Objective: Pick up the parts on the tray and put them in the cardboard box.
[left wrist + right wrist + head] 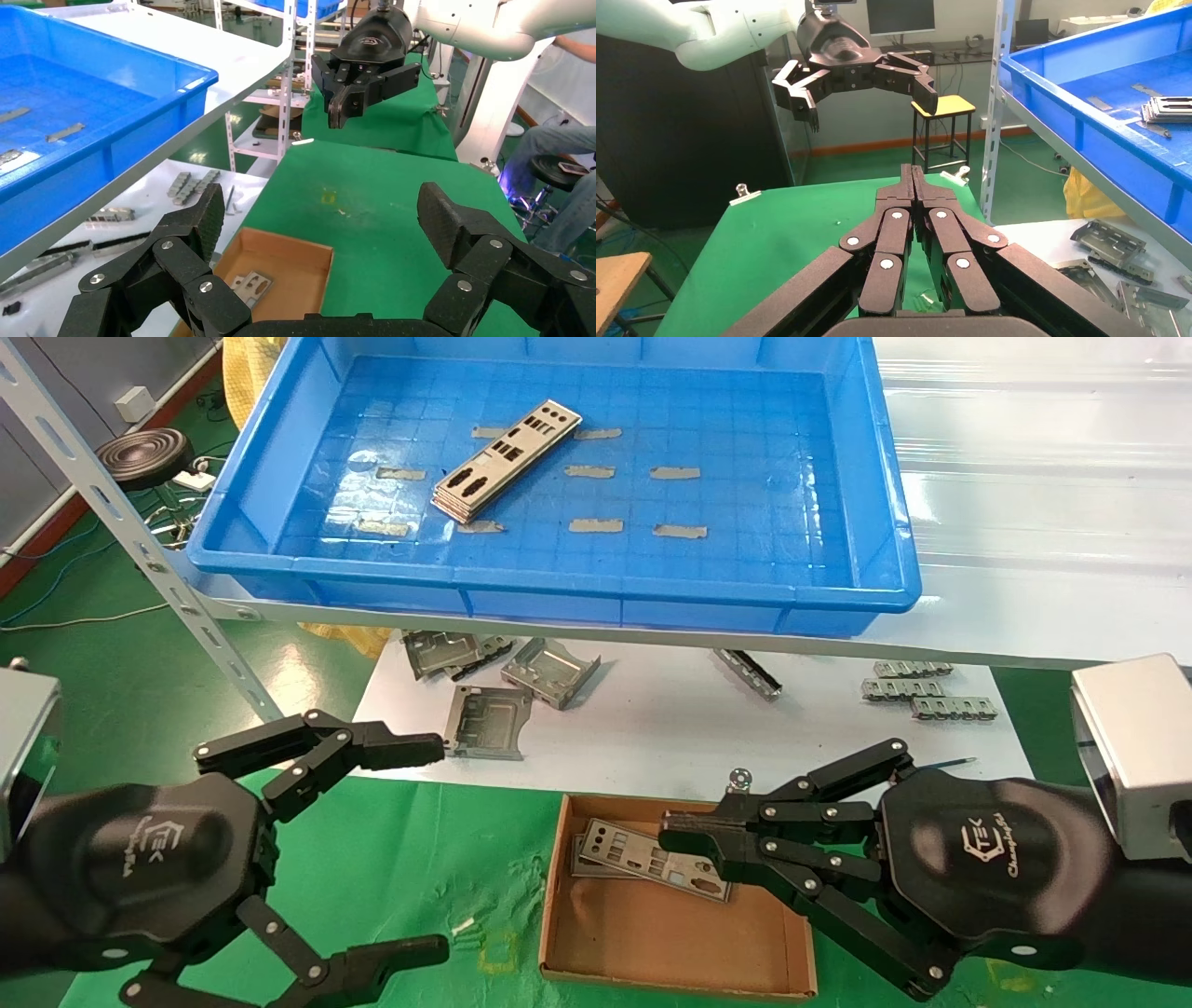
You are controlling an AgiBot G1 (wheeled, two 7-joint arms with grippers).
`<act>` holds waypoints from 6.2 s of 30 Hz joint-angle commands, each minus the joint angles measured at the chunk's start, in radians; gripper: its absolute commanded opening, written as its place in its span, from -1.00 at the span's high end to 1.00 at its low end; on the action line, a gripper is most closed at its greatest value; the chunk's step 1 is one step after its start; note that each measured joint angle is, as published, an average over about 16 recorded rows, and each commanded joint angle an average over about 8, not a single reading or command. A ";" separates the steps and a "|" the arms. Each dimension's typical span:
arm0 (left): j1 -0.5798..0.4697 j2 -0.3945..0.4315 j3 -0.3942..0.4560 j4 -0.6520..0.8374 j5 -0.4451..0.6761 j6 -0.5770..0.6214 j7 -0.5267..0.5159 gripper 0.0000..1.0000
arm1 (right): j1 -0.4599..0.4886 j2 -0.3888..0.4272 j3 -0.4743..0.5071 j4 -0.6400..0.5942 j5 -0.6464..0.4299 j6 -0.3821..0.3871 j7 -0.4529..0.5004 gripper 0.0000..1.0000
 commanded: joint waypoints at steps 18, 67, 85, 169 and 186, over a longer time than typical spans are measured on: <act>0.000 0.000 0.000 0.000 0.000 0.000 0.000 -1.00 | 0.000 0.000 0.000 0.000 0.000 0.000 0.000 1.00; -0.668 0.376 0.223 0.570 0.433 -0.018 0.019 -1.00 | 0.000 0.000 0.000 0.000 0.000 0.000 0.000 -1.00; -0.942 0.699 0.303 1.144 0.625 -0.461 0.173 -1.00 | 0.000 0.000 0.000 0.000 0.000 0.000 0.000 -1.00; -0.962 0.728 0.374 1.201 0.637 -0.566 0.068 1.00 | 0.001 0.000 -0.001 0.000 0.001 0.000 -0.001 -1.00; -0.952 0.727 0.383 1.216 0.634 -0.545 0.034 -0.02 | 0.001 0.000 -0.002 0.000 0.001 0.000 -0.001 -1.00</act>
